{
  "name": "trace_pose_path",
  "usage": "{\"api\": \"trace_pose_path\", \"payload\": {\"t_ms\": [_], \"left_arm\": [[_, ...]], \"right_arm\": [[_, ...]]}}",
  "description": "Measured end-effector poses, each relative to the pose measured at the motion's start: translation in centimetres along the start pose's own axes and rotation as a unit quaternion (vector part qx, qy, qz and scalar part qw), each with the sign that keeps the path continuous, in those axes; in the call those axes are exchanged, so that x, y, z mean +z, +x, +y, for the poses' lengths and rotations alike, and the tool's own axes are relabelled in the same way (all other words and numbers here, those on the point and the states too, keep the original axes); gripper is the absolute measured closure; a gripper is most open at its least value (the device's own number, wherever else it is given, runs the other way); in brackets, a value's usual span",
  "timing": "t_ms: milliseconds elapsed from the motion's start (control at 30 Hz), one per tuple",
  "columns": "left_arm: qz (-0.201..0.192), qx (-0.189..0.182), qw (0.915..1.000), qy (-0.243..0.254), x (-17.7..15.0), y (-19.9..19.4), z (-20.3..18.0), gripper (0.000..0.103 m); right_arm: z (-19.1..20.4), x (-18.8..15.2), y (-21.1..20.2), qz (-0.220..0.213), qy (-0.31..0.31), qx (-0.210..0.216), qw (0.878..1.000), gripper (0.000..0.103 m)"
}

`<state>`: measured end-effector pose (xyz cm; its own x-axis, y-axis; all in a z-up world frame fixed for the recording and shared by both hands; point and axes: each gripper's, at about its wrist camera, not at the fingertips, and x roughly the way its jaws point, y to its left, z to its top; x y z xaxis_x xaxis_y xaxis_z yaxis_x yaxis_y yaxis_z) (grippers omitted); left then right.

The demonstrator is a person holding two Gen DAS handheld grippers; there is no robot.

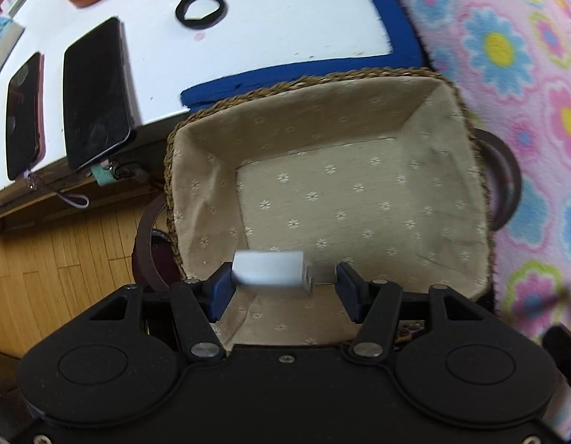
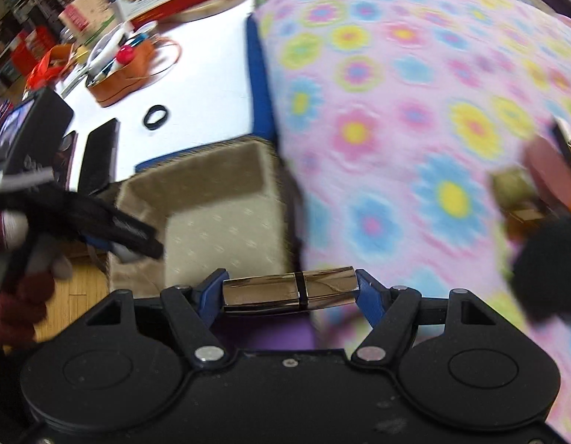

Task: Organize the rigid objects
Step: 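Carry the plug in the left tool and lipstick in the right tool to the basket, then open the left tool to drop the plug while the right tool releases the lipstick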

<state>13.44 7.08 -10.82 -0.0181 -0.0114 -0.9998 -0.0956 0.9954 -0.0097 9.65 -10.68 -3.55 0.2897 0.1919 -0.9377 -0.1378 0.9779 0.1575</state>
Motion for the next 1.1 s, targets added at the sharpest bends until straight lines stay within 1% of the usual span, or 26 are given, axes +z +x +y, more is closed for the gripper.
{"api": "trace_pose_path", "payload": {"t_ms": [167,267,367,433,533,600,667,767,900,1100], "left_arm": [[0.014,0.005,0.9999,-0.005,0.0,1.4,0.8,0.047],[0.032,-0.005,0.9994,-0.013,-0.1,2.2,1.5,0.047],[0.030,-0.006,0.9995,-0.011,-0.1,2.2,1.5,0.047],[0.029,-0.004,0.9995,-0.008,-0.1,2.1,1.4,0.047],[0.034,-0.004,0.9994,-0.006,-0.1,2.1,1.3,0.040],[0.039,-0.003,0.9992,-0.009,-0.1,2.1,1.4,0.040],[0.044,-0.004,0.9990,-0.012,0.0,2.2,1.6,0.040],[0.045,-0.004,0.9989,-0.013,0.0,2.3,1.8,0.039],[0.045,-0.001,0.9989,-0.008,0.0,2.4,1.8,0.038],[0.043,0.005,0.9991,-0.004,0.0,2.1,1.7,0.032]], "right_arm": [[2.7,2.2,3.7,0.022,0.001,0.004,1.000,0.031],[3.0,2.7,5.4,0.031,0.007,0.007,0.999,0.030],[3.3,3.0,6.5,0.034,0.013,0.007,0.999,0.030],[3.4,3.1,6.9,0.036,0.016,0.005,0.999,0.030],[3.5,3.3,7.1,0.033,0.013,-0.005,0.999,0.029],[3.5,3.3,7.1,0.029,0.010,-0.011,0.999,0.024],[3.6,3.4,7.0,0.027,0.008,-0.014,1.000,0.022],[3.5,3.3,7.0,0.027,0.007,-0.015,1.000,0.022],[3.3,3.0,7.0,0.029,0.008,-0.014,0.999,0.019],[2.9,2.6,7.0,0.036,0.015,-0.019,0.999,0.018]]}}
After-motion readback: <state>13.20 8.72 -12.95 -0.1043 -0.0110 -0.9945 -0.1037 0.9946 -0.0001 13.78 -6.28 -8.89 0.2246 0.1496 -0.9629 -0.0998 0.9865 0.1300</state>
